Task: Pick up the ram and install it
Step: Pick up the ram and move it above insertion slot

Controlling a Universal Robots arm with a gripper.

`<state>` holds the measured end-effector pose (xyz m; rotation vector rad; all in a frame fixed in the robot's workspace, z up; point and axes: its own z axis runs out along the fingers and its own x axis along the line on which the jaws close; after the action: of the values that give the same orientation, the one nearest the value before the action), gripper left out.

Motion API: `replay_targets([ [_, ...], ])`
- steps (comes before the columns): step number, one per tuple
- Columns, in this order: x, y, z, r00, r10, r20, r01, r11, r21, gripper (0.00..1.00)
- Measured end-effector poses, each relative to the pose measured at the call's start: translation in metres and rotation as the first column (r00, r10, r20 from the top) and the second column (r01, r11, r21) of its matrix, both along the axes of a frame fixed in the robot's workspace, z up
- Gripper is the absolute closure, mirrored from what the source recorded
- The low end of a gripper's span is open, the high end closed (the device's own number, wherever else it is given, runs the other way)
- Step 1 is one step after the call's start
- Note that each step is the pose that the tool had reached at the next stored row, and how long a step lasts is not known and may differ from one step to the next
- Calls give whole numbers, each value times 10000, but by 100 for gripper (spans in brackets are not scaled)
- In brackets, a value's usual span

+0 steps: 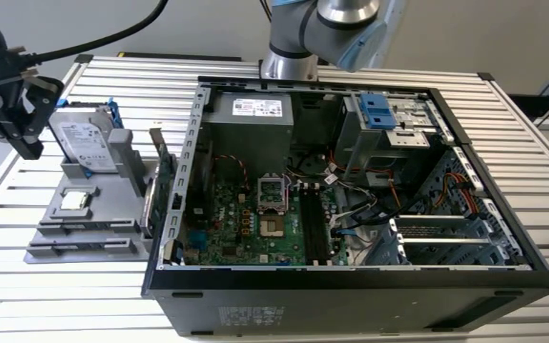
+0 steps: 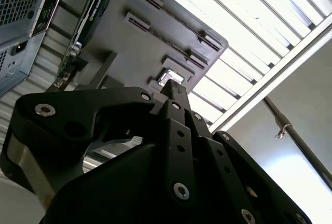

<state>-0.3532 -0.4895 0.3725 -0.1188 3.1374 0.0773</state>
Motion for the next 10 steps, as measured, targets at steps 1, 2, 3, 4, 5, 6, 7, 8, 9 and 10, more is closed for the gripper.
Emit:
replay_targets([
  [1, 0, 0, 0, 10000, 27, 1, -27, 10000, 0, 100],
  [2, 0, 0, 0, 10000, 53, 0, -53, 10000, 0, 100],
  [3, 0, 0, 0, 10000, 77, 0, -77, 10000, 0, 100],
  [4, 0, 0, 0, 9999, 103, 0, -103, 9999, 0, 100],
  [5, 0, 0, 0, 9999, 125, 0, -125, 9999, 0, 100],
  [6, -1, 0, 0, 9999, 145, 0, -145, 9999, 0, 100],
  [7, -1, 0, 0, 9999, 164, 0, -164, 9999, 0, 100],
  [8, -1, 0, 0, 9998, 181, 0, -181, 9998, 0, 100],
  [9, -1, 0, 0, 9998, 200, 0, -200, 9998, 0, 100],
  [10, -1, 0, 0, 9998, 216, 0, -216, 9998, 0, 100],
])
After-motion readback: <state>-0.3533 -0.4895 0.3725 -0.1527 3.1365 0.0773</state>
